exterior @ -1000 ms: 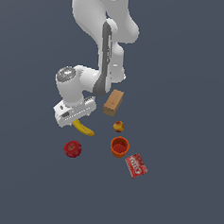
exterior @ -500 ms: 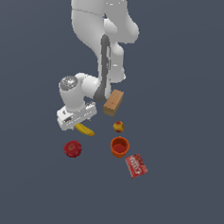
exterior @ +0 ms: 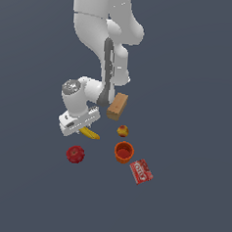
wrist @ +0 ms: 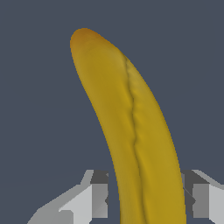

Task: Pick up a designated object from a clutter of objects.

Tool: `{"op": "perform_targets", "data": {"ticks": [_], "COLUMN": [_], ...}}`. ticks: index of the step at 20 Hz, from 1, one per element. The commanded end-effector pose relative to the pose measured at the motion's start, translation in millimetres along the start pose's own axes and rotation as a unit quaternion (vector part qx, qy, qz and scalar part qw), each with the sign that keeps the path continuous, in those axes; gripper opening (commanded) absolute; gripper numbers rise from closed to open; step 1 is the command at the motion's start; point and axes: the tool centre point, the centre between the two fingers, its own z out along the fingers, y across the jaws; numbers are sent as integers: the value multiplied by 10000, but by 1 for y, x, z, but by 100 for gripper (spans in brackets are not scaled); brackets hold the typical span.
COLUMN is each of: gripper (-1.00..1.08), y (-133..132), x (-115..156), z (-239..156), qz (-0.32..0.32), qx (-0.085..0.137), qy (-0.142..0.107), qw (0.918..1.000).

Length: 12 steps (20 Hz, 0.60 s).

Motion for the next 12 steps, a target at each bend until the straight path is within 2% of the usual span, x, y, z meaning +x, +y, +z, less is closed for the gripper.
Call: {"op": "perform_targets", "data": {"ticks": [1, 12], "gripper": [-100, -100], "y": [-1, -6], "x": [0, 2], "z": [1, -13], "qz": [-3, 0], "qx": [13, 0], "qy": [-6, 0], "qw": [10000, 10000]}}
